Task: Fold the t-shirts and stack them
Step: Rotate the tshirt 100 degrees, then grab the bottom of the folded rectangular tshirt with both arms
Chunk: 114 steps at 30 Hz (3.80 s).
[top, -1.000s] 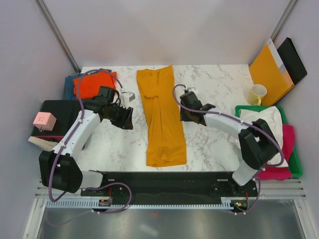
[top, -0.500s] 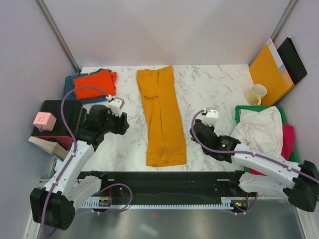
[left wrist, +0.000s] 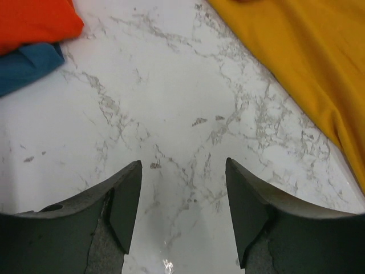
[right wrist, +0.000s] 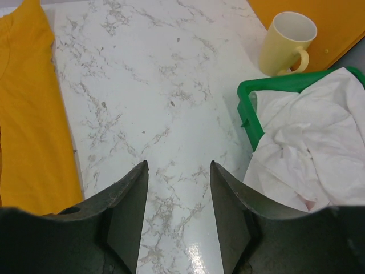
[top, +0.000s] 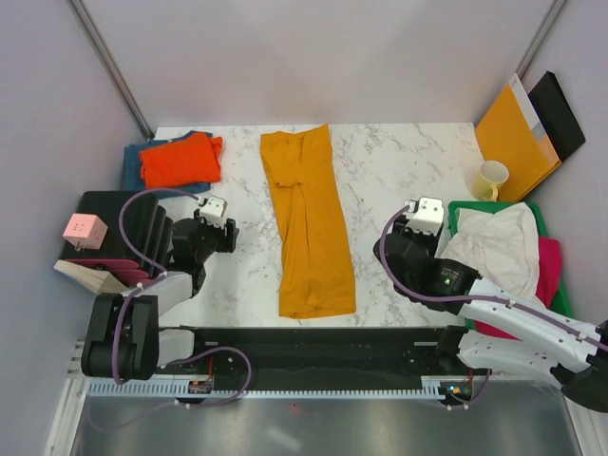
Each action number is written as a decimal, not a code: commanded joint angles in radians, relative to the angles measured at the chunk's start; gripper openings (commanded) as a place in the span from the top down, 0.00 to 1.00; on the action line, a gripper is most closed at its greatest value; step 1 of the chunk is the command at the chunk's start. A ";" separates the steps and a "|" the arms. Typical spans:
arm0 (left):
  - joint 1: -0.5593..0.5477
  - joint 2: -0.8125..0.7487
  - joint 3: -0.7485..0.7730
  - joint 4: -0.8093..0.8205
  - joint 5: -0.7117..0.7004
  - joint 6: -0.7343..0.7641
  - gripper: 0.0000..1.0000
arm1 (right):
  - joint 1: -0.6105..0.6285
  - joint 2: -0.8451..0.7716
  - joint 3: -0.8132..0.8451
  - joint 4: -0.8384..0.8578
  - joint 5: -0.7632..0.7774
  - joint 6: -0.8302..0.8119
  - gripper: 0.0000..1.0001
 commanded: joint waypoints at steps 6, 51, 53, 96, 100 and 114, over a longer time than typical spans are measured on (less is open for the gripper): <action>0.060 0.161 -0.193 0.718 0.142 -0.044 0.00 | 0.008 0.030 0.085 -0.138 0.056 0.112 0.44; 0.059 0.199 -0.090 0.591 -0.075 -0.136 0.00 | -0.041 0.138 0.010 0.255 -0.288 -0.161 0.33; 0.042 0.190 -0.099 0.598 -0.097 -0.129 0.00 | -0.047 0.172 0.030 0.252 -0.283 -0.187 0.33; -0.745 0.041 0.518 -1.066 -0.338 -0.975 0.15 | -0.277 0.515 0.098 0.264 -0.760 -0.046 0.52; -0.803 -0.014 0.410 -1.062 -0.347 -1.052 0.23 | -0.226 0.407 -0.010 0.243 -0.743 -0.006 0.52; -0.915 -0.034 0.218 -1.002 -0.381 -1.302 0.40 | -0.176 0.268 -0.111 0.197 -0.728 0.003 0.51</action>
